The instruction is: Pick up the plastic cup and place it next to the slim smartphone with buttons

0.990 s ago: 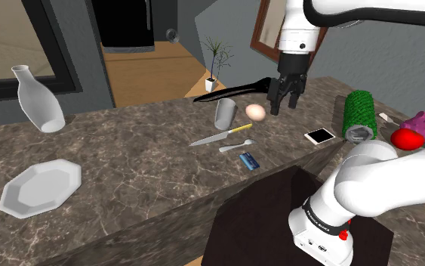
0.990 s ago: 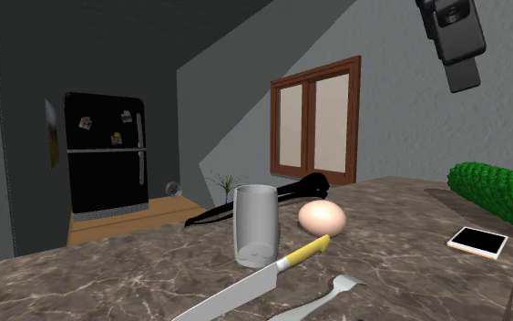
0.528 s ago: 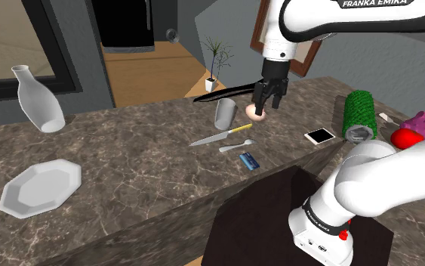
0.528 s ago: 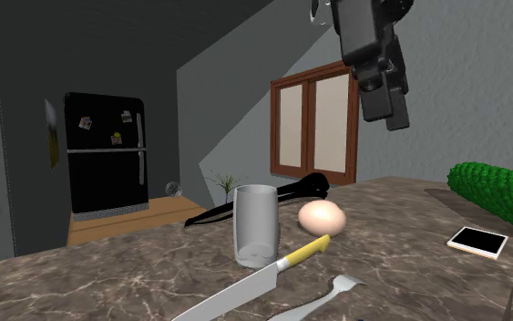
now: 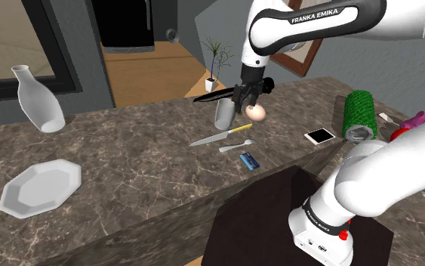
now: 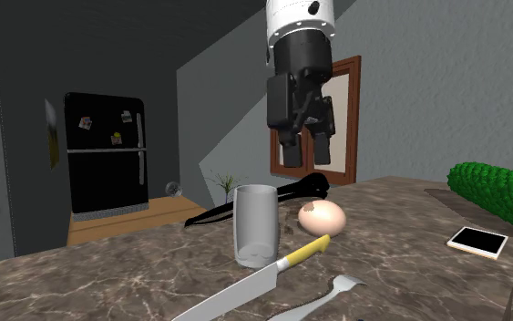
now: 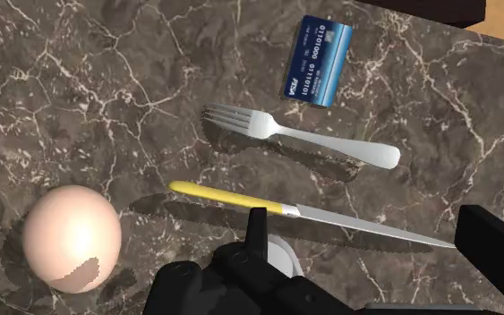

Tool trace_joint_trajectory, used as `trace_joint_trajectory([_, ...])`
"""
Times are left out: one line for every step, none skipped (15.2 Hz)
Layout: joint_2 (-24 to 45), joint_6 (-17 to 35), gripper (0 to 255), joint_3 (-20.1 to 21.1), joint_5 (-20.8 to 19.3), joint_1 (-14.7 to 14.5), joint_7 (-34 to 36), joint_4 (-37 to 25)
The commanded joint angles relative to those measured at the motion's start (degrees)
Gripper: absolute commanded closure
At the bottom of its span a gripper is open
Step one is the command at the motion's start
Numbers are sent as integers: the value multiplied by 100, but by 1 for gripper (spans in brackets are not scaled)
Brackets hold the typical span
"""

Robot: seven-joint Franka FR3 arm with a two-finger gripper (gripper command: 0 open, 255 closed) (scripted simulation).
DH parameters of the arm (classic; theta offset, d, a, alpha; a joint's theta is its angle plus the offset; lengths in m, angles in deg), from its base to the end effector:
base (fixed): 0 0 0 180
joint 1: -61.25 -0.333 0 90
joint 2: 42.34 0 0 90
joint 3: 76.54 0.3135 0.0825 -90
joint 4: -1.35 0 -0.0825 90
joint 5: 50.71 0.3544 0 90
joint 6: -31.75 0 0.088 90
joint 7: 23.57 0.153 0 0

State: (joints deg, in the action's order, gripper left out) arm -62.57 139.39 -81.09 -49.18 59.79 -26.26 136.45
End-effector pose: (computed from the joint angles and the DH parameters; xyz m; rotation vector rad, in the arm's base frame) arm 0.3930 -0.0184 0.4183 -3.0773 0.0155 0.1921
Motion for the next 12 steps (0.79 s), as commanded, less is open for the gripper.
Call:
trace_joint_trajectory([393, 294, 0, -32, 4, -16, -130, -223])
trace_joint_trajectory([588, 440, 0, -48, 10, -23, -196, -325])
trace_joint_trajectory([783, 581, 0, -63, 19, -29, -261, -434])
trace_joint_trajectory([978, 714, 0, -76, 31, -34, -326, -550])
trace_joint_trajectory([1174, 841, 0, -88, 45, -39, -392, -674])
trace_joint_trajectory([1370, 960, 0, -97, 62, -42, -457, -804])
trace_joint_trajectory([1566, 1073, 0, -105, 80, -44, -522, -942])
trace_joint_trajectory([1762, 1178, 0, -110, 101, -46, -586, -1086])
trace_joint_trajectory([1870, 1233, 0, -112, 113, -45, -621, -1169])
trace_joint_trajectory([1899, 1309, 0, -110, 118, -45, -625, -1122])
trace_joint_trajectory([1930, 1385, 0, -109, 124, -46, -629, -1077])
trace_joint_trajectory([1961, 1461, 0, -107, 130, -48, -633, -1032])
